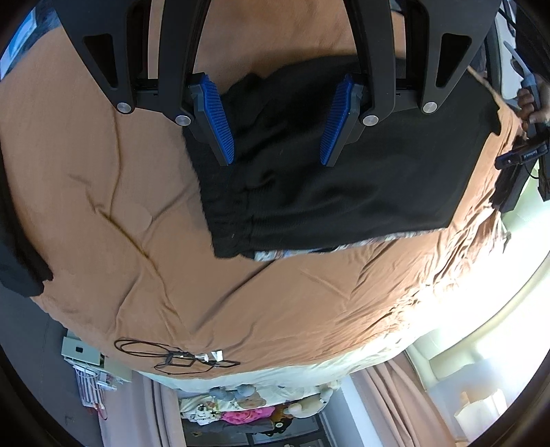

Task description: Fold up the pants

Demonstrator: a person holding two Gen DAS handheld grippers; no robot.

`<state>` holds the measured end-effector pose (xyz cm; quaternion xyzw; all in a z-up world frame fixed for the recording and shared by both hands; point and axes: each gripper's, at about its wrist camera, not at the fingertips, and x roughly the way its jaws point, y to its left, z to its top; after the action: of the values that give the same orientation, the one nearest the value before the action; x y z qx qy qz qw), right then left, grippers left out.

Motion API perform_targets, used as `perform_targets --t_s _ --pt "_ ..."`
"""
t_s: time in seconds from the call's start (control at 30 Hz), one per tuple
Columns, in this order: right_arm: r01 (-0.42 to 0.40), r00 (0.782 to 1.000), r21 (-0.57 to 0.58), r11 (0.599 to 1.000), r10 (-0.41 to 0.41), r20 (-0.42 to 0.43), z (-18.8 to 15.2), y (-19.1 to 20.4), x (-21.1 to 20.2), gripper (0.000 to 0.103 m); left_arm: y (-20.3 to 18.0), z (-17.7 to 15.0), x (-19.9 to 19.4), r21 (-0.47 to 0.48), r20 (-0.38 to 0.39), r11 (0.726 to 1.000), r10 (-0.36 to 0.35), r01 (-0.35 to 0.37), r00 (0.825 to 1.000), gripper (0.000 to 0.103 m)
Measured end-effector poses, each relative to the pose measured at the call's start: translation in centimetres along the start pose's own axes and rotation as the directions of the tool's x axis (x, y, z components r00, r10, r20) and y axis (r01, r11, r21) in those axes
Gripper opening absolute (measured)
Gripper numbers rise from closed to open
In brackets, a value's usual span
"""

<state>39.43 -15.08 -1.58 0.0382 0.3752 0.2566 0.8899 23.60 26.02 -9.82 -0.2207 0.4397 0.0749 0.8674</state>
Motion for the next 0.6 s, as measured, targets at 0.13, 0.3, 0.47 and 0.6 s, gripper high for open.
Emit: perform_targets --t_s 0.13,0.3,0.47,0.6 --pt "-0.022 1.0 -0.013 1.0 0.022 -0.008 -1.7 0.7 -0.6 0.051 -1.2 -2.1 0.2 0.016 -0.009 1.0 0.009 -0.009 1.0 0.061" --pt "-0.033 0.999 -0.034 0.999 0.032 -0.013 -3.1 0.9 -1.3 0.051 -1.3 -4.4 1.1 -0.011 -0.035 0.999 0.049 -0.05 0.998 0.061" --pt "-0.004 0.999 -0.022 1.0 0.004 -0.034 -4.4 0.2 -1.2 0.051 -0.6 -6.7 1.2 -0.045 -0.049 0.997 0.057 -0.059 0.997 0.06" --pt "0.011 0.999 0.007 1.0 -0.01 -0.048 -5.3 -0.5 -1.3 0.051 0.1 -8.3 0.4 -0.075 -0.036 0.997 0.03 -0.033 0.999 0.06"
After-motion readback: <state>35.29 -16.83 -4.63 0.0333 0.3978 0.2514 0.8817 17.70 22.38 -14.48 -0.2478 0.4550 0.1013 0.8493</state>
